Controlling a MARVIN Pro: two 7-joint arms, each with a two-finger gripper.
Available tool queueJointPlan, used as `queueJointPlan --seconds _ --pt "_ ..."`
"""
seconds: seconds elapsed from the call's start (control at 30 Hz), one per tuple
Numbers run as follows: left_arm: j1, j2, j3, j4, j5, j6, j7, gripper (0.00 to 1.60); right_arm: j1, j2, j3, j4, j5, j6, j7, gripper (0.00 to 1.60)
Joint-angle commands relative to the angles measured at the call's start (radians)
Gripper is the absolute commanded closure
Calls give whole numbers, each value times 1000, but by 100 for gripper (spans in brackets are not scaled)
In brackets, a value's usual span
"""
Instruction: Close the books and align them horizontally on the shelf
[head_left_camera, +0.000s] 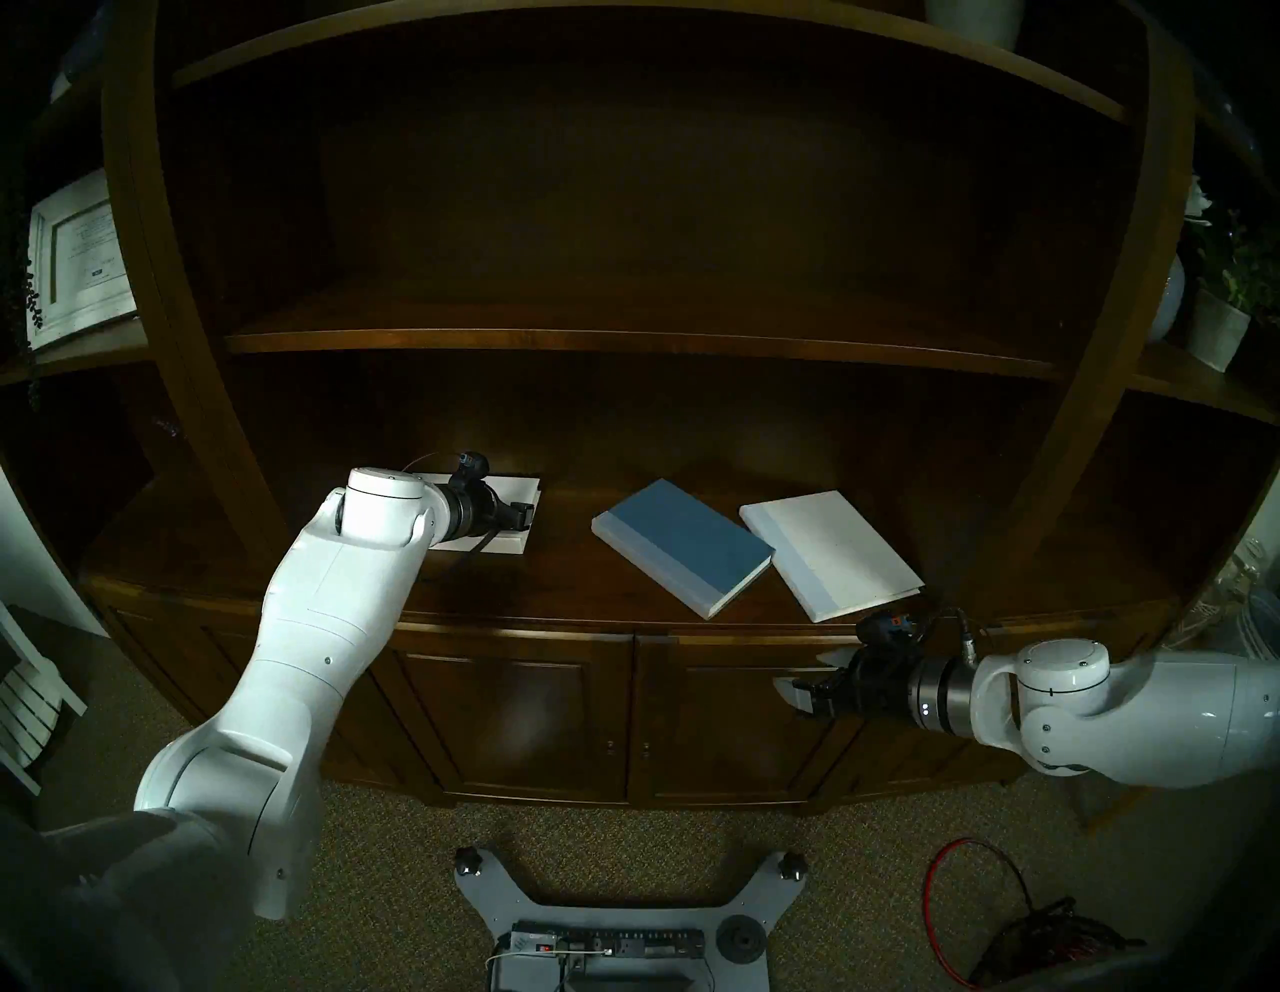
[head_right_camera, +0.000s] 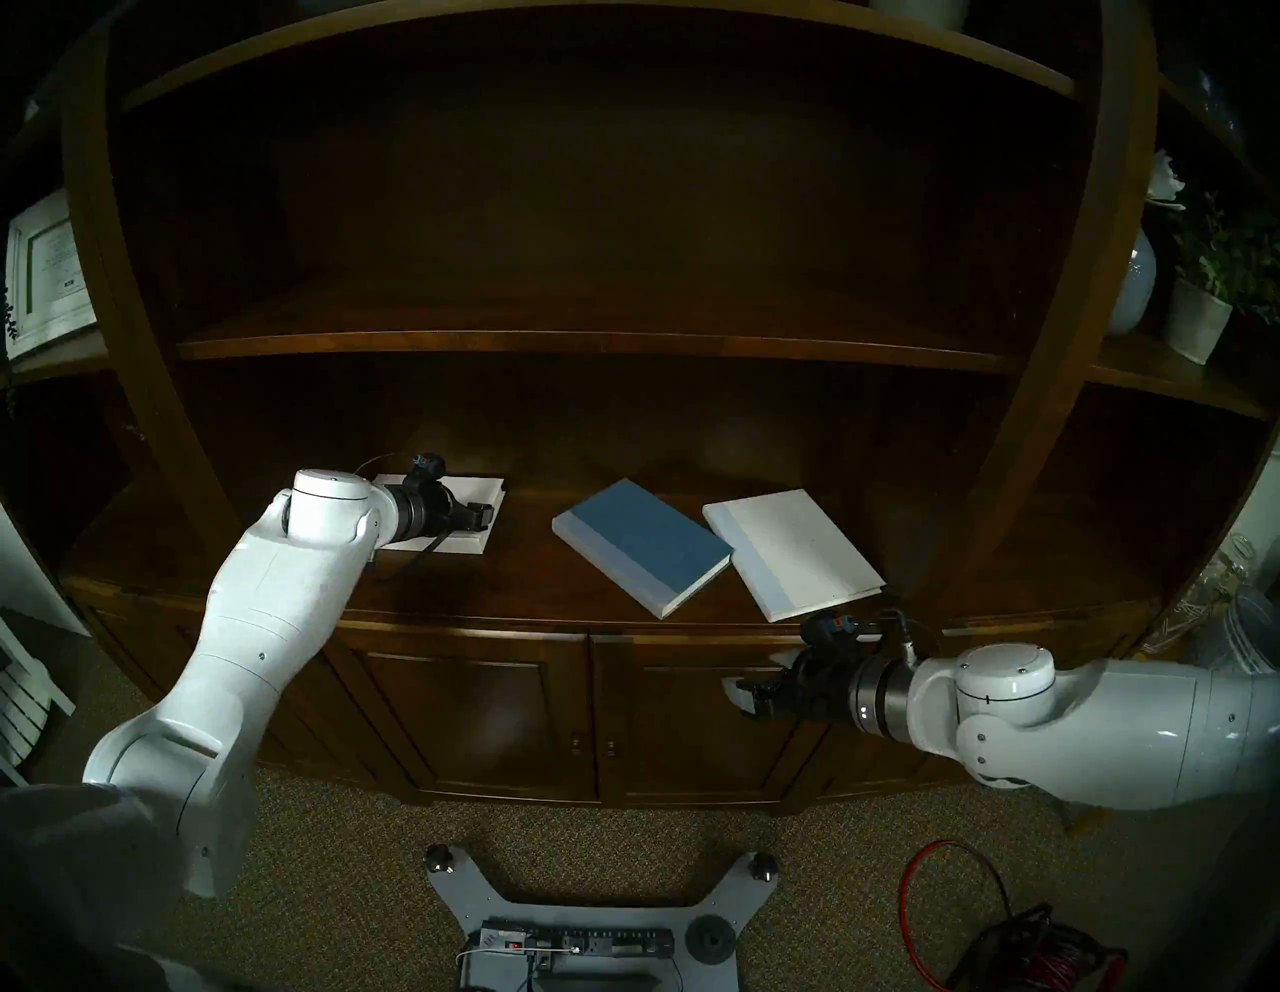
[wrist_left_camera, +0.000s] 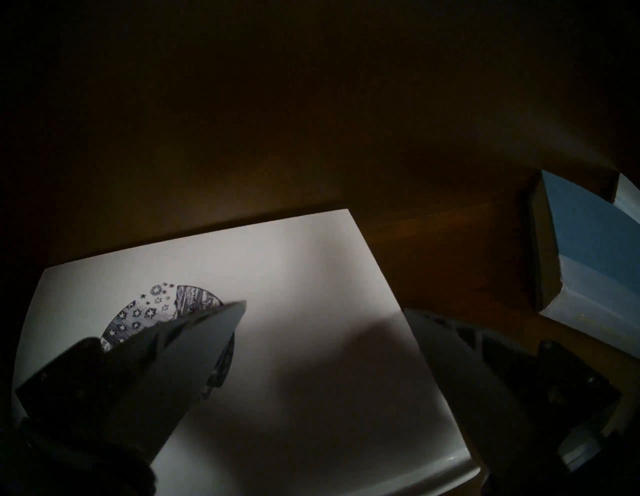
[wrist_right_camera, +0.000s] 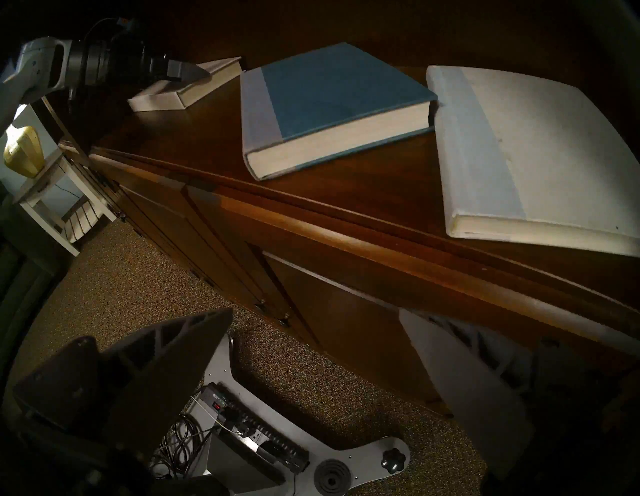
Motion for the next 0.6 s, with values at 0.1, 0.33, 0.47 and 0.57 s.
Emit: queueJointPlan --seconds 0.1,0.33,0.47,0.57 --pt "-46 24 -10 -2 -4 -4 -33 0 21 0 20 -2 1 -5 0 0" --pt "19 51 -11 -123 -47 24 -152 0 20 0 19 -2 0 -5 0 0" --pt "34 62 -14 -165 -72 23 -220 0 18 -1 17 -1 0 -5 -1 0" --pt "61 80 -21 -221 -86 32 -261 0 17 -1 16 -1 -1 -5 -1 0"
